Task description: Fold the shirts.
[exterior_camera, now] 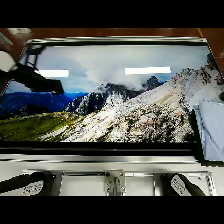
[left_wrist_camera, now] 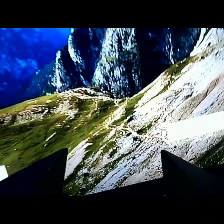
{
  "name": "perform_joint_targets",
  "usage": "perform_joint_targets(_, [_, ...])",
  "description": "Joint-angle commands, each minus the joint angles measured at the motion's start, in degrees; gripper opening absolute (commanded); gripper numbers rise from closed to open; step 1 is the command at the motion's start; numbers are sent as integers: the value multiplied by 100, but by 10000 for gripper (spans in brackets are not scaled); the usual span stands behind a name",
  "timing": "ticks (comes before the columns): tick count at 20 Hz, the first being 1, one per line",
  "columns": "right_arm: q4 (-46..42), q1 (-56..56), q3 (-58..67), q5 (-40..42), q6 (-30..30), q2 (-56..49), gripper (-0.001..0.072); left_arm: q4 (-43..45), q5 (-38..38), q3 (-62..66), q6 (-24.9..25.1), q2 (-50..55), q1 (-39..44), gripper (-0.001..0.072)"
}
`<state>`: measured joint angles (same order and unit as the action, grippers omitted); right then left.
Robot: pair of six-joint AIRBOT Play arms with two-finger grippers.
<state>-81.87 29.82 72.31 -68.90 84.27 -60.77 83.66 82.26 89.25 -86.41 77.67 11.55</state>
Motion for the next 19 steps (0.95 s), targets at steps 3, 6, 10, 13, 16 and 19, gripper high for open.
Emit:
perform_joint_targets(3, [-39,-1259,66,-1394,142,-850,671,485,61,4,-396,761,789,718])
perform_joint_targets(6, [17,-1397,66,-1327,142,-1014,671,487,28,4,-435,833,780,718])
perform_joint_targets(10, [39,-1392,66,-1316,142,-1001,671,487,28,4,-433,833,780,718])
perform_joint_targets(13, [42,-1392,66,-1316,142,-1001,671,487,26,4,-433,833,780,718])
perform_joint_targets(16, [42,-1392,66,-1316,142,-1001,671,487,26,4,-433,833,780,718])
perform_joint_targets(19, [42,-1392,66,-1316,142,-1001,671,487,26,4,-431,833,778,718])
